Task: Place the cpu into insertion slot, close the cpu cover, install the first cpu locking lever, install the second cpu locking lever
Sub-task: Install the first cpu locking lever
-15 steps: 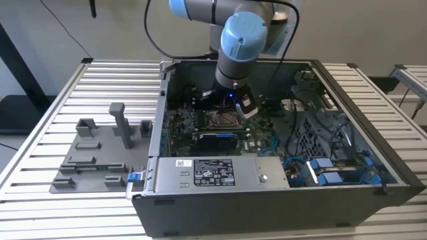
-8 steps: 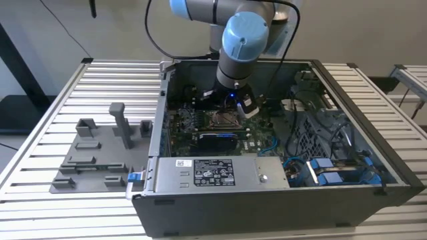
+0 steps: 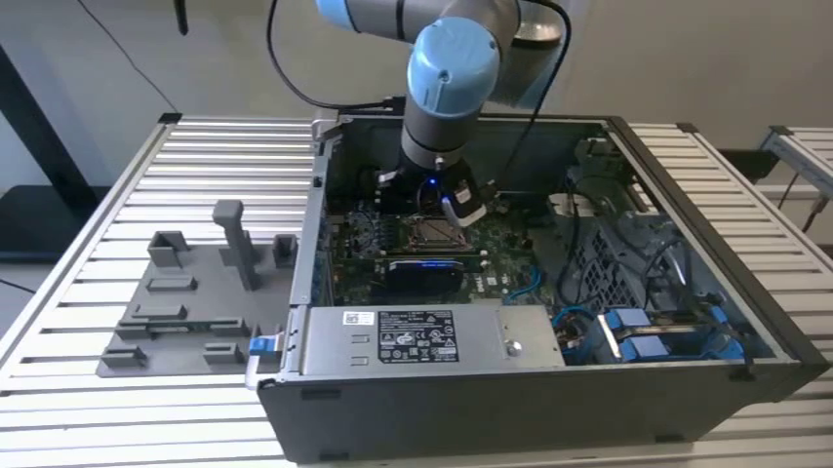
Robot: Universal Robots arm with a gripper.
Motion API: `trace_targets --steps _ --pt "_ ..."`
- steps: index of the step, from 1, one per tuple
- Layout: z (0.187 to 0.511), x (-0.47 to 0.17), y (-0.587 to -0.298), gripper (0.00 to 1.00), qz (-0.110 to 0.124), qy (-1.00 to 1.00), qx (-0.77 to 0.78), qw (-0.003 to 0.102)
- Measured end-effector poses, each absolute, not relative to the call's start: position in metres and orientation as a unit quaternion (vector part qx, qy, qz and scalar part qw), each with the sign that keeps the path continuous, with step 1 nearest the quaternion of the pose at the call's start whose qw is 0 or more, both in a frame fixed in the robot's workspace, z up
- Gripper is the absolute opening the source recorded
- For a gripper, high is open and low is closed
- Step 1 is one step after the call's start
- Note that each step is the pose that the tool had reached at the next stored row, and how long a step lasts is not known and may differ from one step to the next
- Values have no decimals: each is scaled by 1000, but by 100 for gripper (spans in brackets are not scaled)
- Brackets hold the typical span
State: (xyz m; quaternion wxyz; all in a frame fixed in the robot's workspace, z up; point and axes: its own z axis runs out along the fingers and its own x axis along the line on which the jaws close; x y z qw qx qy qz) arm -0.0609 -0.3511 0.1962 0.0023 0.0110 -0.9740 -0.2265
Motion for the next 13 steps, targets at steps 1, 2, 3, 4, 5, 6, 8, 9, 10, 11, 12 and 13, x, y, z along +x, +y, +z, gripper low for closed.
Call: trace_targets --steps 1,2,3,4,5,6,8,9,10,11,12,13 --pt "196 -62 -351 11 -227 -974 11 2" --pt "196 -62 -351 11 -228 -974 11 2" --pt "197 -62 -352 11 -228 -974 11 2" --pt "197 -62 -352 11 -229 -973 10 2" --pt "198 -62 -353 11 -231 -973 9 2" --pt "200 -63 -353 11 -233 -972 7 2" --pt "201 -63 -355 11 -235 -972 4 3" --pt "202 -63 -355 11 -235 -972 3 4" --pt "202 -63 -356 11 -235 -972 2 4" --pt "202 -63 -356 11 -235 -972 1 6" --pt "202 -63 -356 11 -235 -972 0 8" --pt "202 -64 -356 11 -235 -972 -2 10"
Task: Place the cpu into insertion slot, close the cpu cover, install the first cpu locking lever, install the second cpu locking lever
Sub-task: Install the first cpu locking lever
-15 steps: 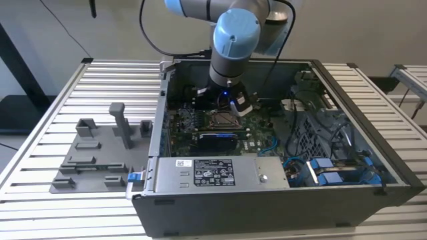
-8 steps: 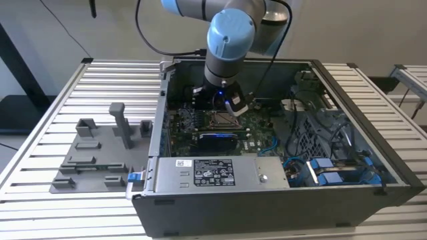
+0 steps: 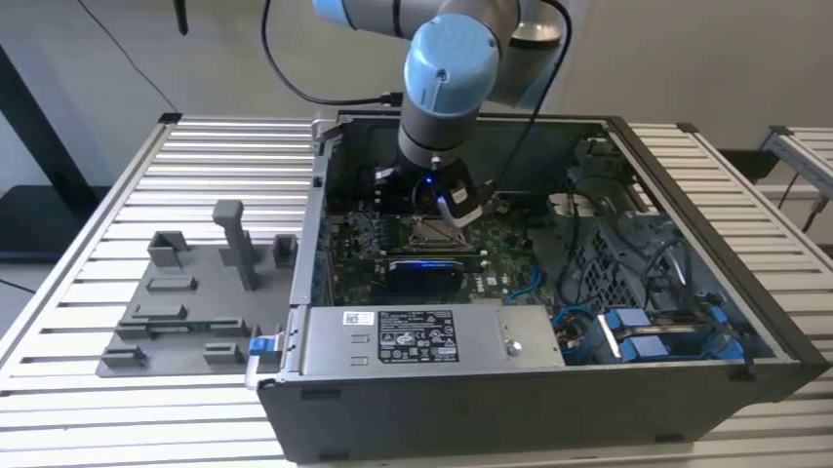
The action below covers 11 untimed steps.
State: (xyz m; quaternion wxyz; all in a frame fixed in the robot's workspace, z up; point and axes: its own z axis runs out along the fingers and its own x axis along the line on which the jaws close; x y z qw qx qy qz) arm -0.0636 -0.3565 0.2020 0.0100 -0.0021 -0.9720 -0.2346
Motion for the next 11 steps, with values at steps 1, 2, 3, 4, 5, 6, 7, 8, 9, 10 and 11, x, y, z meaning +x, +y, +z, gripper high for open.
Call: trace_targets --steps 1,2,3,4,5,6,7,8,9,10,11 --pt "202 -64 -356 11 -235 -972 -5 12" --pt "202 -64 -356 11 -235 -972 -8 15" --pt "202 -64 -356 11 -234 -972 -11 18" --pt "201 -64 -356 11 -234 -972 -14 21" --pt "201 -64 -357 11 -233 -972 -16 23" --pt "201 -64 -357 11 -233 -972 -19 24" --pt "201 -64 -357 11 -233 -972 -23 24" --pt "201 -64 -357 11 -233 -972 -26 25" --pt "201 -64 -357 11 -233 -972 -29 24" --pt "201 -64 -357 11 -233 -972 -31 24" --pt "201 -64 -357 11 -232 -972 -34 23"
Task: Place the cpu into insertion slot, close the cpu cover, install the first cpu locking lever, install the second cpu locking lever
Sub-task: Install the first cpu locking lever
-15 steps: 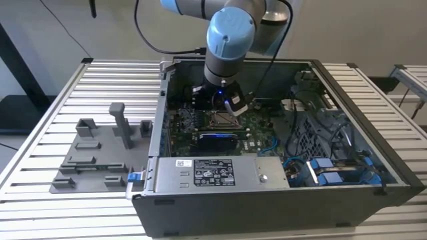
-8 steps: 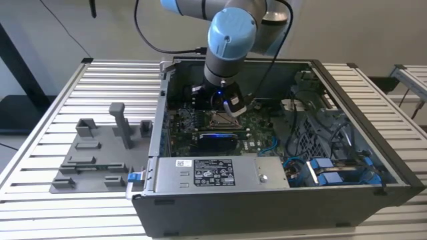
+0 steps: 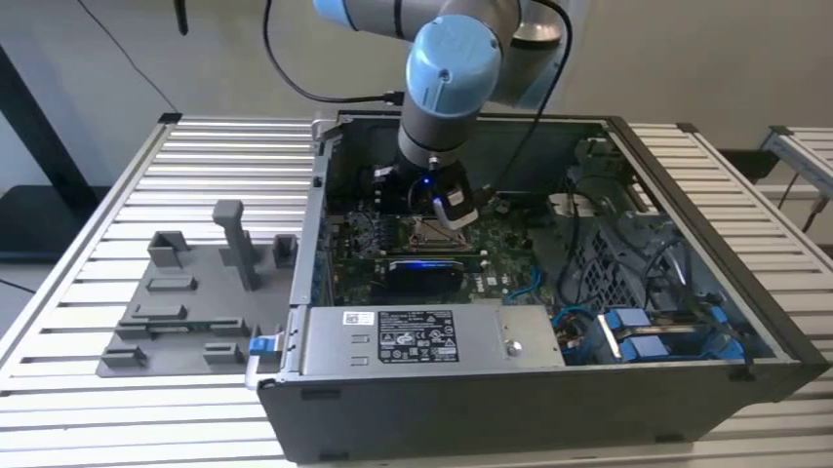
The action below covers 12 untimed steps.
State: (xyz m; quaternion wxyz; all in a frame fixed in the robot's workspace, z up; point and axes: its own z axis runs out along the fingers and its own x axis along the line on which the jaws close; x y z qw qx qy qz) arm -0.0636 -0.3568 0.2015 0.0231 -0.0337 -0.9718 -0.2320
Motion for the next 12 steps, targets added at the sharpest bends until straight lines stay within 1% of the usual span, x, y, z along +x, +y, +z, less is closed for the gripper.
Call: trace_targets --steps 5,12 --pt "201 -64 -357 11 -225 -973 -44 20" --pt "200 -64 -358 11 -225 -973 -52 20"
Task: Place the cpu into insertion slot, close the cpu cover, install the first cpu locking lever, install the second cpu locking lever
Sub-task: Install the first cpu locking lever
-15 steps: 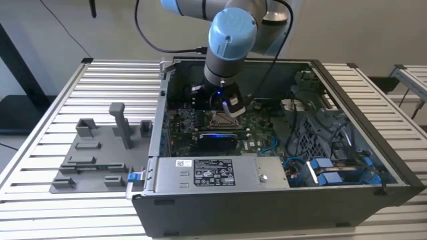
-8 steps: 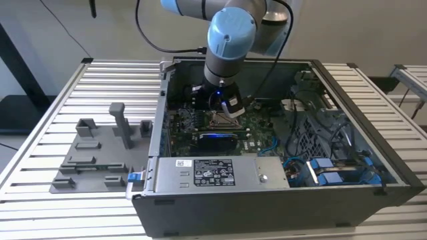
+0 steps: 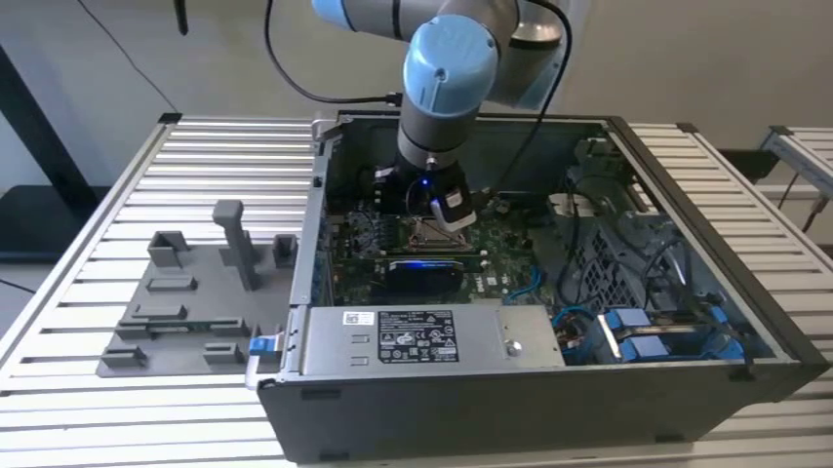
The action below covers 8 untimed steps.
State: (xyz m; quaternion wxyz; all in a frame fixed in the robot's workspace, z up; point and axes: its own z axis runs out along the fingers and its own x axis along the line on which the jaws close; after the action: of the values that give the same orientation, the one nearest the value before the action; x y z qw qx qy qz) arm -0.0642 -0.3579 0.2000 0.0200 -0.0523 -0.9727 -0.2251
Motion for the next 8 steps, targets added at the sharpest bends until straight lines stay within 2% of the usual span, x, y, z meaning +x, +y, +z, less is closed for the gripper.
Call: trace_targets --steps 8 --pt "197 -64 -358 11 -225 -973 -55 19"
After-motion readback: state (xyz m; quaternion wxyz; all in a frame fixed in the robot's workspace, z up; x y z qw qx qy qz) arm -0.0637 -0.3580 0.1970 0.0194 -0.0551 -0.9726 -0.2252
